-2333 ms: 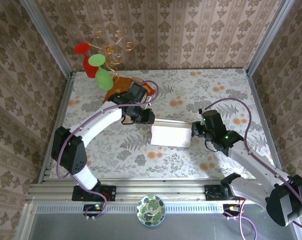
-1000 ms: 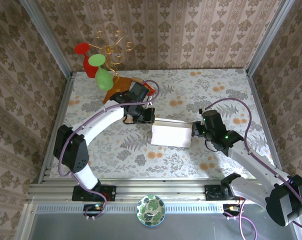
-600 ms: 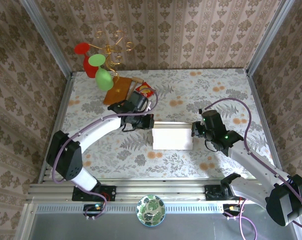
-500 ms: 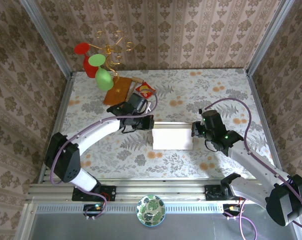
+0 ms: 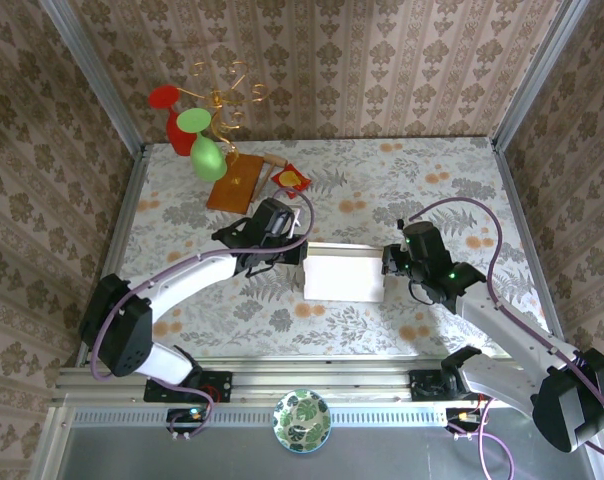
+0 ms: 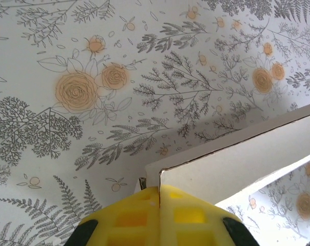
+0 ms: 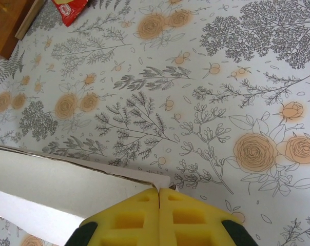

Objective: Fold the paper box

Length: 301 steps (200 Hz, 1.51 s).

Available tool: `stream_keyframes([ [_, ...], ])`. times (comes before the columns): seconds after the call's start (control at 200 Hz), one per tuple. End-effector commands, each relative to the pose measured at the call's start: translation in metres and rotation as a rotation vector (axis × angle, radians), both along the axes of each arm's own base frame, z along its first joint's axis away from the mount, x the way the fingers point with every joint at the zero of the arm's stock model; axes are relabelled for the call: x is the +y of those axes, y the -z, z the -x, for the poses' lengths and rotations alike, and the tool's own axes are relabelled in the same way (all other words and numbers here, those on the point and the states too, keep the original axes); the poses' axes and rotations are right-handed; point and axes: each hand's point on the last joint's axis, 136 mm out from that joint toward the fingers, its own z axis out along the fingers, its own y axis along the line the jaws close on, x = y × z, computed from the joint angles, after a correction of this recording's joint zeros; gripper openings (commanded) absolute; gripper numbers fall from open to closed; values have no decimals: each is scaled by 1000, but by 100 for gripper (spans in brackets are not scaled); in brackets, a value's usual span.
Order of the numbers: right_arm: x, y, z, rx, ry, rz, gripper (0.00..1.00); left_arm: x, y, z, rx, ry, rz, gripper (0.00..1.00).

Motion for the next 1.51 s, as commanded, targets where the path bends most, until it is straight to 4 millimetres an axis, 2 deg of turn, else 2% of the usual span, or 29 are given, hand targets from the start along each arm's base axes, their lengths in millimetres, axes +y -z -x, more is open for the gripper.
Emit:
stream_keyframes([
  [0.0,6,-6,-7,-31,-8,-16,0,4,-8,-10,-77,-29,-8,0],
  [0.31,27,-19,-42,-81,-50,-20,0,20,-30,-54,-191,-87,1,0],
  [0.485,41,-26,-55,-96,-79,-43,0,20,-32,-59,-225,-73,10,0],
  [0.57,44,-24,-53,-95,-85,-47,0,24,-28,-55,-243,-74,7,0],
  [0.71,47,-17,-43,-78,-96,-44,7,29,-19,-47,-299,-70,-6,0],
  [0.825,45,-13,-35,-61,-92,-42,11,31,-5,-42,-286,-74,-17,0],
  [1.01,40,-10,-25,-43,-75,-43,17,31,6,-36,-282,-76,-27,0],
  [1.17,36,-18,-18,-34,-45,-67,26,33,14,-28,-282,-77,-54,0],
  [1.275,34,-32,-15,-37,-11,-113,30,35,18,-23,-287,-82,-73,0],
  [1.5,20,-43,-2,44,173,-240,35,36,20,-18,-300,-108,-97,0],
])
